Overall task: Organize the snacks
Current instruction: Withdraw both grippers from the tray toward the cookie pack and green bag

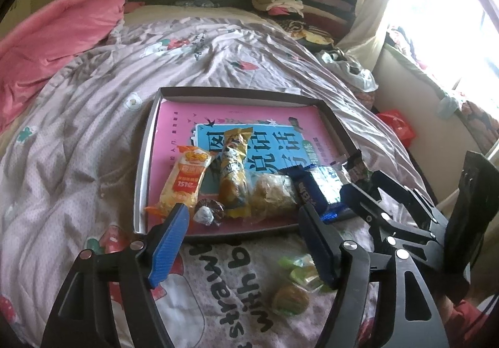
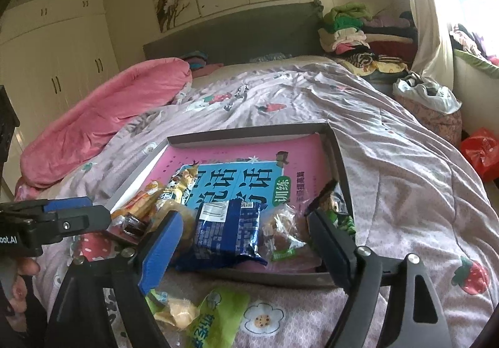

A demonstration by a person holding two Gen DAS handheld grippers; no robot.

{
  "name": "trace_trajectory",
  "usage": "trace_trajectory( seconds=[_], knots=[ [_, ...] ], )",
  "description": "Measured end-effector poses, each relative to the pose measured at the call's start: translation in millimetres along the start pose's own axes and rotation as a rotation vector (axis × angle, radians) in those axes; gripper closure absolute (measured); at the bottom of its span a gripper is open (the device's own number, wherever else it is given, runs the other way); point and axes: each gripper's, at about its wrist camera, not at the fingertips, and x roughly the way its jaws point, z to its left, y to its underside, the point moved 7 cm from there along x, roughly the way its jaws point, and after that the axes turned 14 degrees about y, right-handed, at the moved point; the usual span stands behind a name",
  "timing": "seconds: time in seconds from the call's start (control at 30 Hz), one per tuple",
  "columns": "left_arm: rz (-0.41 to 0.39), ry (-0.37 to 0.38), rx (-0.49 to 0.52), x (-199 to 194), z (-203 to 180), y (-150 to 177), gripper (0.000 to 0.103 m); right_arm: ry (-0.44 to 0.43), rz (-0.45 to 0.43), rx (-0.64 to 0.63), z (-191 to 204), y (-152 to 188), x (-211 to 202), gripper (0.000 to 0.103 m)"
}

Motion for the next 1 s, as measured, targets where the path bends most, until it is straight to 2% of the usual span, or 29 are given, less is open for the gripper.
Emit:
trace_trajectory(
  seconds=[0.53,1.0],
  knots=[
    [0.024,0.027,0.014,-11,-8,19,0.028,-0.026,-0.002,0.028,-5,0,-28,0.017],
    [0.097,0.058,0.07,-1,-22,47,0.028,-0.037,0.044,0.04,-3,10,-33,0.017]
  ],
)
